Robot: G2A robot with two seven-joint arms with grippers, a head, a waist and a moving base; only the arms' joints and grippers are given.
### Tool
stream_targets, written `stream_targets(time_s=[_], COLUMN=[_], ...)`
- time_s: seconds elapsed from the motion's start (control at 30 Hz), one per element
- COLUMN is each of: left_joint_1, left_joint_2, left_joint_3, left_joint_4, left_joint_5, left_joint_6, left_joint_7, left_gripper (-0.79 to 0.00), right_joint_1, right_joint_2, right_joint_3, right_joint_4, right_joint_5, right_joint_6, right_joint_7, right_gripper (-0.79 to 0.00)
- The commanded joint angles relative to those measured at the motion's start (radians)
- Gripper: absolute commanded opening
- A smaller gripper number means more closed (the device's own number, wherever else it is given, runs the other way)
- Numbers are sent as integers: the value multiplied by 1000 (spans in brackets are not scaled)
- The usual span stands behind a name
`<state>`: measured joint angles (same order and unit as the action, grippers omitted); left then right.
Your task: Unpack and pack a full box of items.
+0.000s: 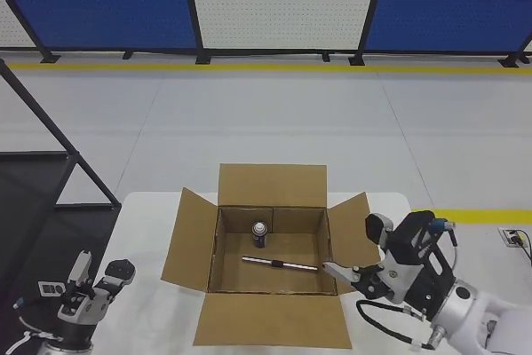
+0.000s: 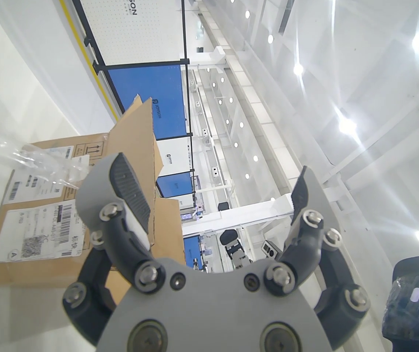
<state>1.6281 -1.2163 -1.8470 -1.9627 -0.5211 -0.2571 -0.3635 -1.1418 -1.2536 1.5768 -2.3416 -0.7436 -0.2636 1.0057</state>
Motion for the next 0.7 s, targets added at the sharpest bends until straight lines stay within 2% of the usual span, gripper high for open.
stream_targets(time_s=[0.0, 0.2, 0.3, 0.43, 0.53, 0.67], left_joint_1=[0, 0, -11, -38, -49, -44], left_joint_2=[0, 0, -1, -1, 0, -1], left_joint_3=[0, 0, 7, 20, 21, 11], left_joint_4=[0, 0, -6, 0, 3, -1], left_joint_5=[0, 0, 10, 36, 51, 55], left_joint_6=[0, 0, 15, 41, 51, 54], left_joint_7=[0, 0, 17, 37, 46, 53], left_gripper=[0, 0, 0, 0, 0, 0], right_joint_1=[0, -2, -14, 47, 122, 232], right_joint_2=[0, 0, 2, 4, -3, -21], right_joint_3=[0, -4, -49, -171, -284, -435], right_joint_4=[0, 1, 27, 81, 155, 271], right_joint_5=[0, 4, 6, -60, -113, -198], right_joint_6=[0, -6, -78, -134, -121, -53], right_joint_7=[0, -8, -62, -66, -78, -107], right_gripper=[0, 0, 0, 0, 0, 0])
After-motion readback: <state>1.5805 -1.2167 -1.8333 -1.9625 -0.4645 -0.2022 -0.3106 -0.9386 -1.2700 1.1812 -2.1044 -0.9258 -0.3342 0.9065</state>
